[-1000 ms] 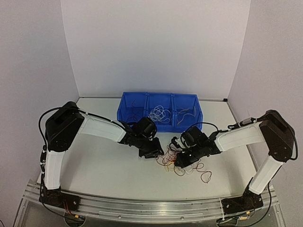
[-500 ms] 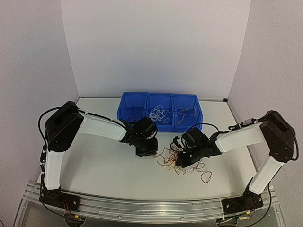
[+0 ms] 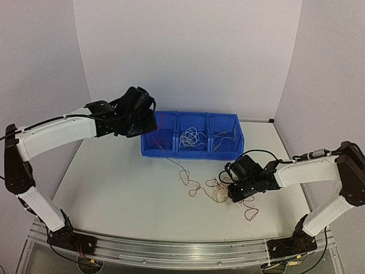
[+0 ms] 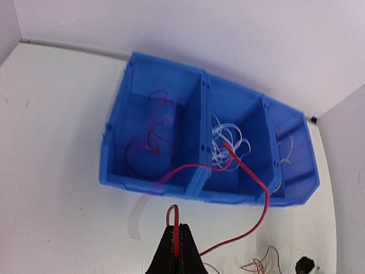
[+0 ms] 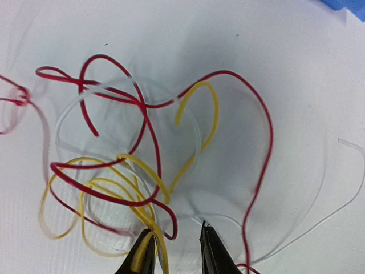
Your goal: Untangle the cables
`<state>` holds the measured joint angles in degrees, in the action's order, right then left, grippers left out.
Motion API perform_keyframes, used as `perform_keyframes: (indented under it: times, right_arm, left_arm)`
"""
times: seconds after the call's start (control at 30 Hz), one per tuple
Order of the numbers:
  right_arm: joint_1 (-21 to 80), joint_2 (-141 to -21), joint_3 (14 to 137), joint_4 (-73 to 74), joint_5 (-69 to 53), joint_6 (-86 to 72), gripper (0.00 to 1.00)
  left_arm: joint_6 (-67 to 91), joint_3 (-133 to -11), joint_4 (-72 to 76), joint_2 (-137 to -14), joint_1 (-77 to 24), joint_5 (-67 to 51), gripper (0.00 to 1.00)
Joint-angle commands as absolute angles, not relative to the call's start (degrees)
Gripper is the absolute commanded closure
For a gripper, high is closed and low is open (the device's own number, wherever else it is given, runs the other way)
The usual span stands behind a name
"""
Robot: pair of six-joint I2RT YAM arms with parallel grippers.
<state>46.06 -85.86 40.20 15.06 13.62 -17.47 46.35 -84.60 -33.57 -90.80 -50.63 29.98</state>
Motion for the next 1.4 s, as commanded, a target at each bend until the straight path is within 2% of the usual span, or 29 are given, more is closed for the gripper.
perform_keyframes:
  times: [0.0, 0.33, 0.6, 0.77, 0.93, 1.03, 1.13, 1.23, 1.37]
  right_arm:
    - [45.78, -82.40, 39.15, 19.63, 19.93, -17.41, 0.74]
    - [45.25, -81.18, 35.09, 21.42, 19.85, -21.45, 0.72]
    - [44.52, -78.17, 31.99, 24.53, 22.75, -24.39, 0.70]
    - [38.58, -73.94, 29.64, 27.54, 22.26, -28.73, 0.69]
    - [32.72, -69.80, 28.18, 29.68, 22.02, -32.66, 0.68]
    - [31.76, -69.16, 29.26, 32.12, 23.36, -34.07, 0.66]
    - [31.69, -68.25, 31.14, 32.61, 21.30, -31.51, 0.65]
    - [31.71, -66.91, 32.50, 31.82, 20.09, -28.08, 0.64]
    - [31.76, -66.50, 33.35, 30.68, 18.80, -25.95, 0.63]
  left_arm:
    - [40.49, -88.86, -37.24, -85.74, -49.72, 40.17, 1.00]
    - [28.35, -100.61, -37.52, -82.18, -45.64, 48.62, 1.00]
    - [14.66, -109.10, -32.87, -81.30, -43.80, 61.10, 1.00]
    - [4.53, -106.95, -23.47, -79.31, -42.03, 68.25, 1.00]
    - [2.01, -103.30, -19.47, -75.75, -39.56, 69.07, 1.00]
    - [1.91, -102.40, -19.25, -74.85, -38.49, 68.81, 1.00]
    - [6.92, -103.33, -25.19, -75.14, -38.47, 65.60, 1.00]
    - [12.07, -102.11, -30.30, -74.77, -38.48, 55.50, 1.00]
    - [15.30, -96.89, -29.99, -74.35, -38.49, 41.91, 1.00]
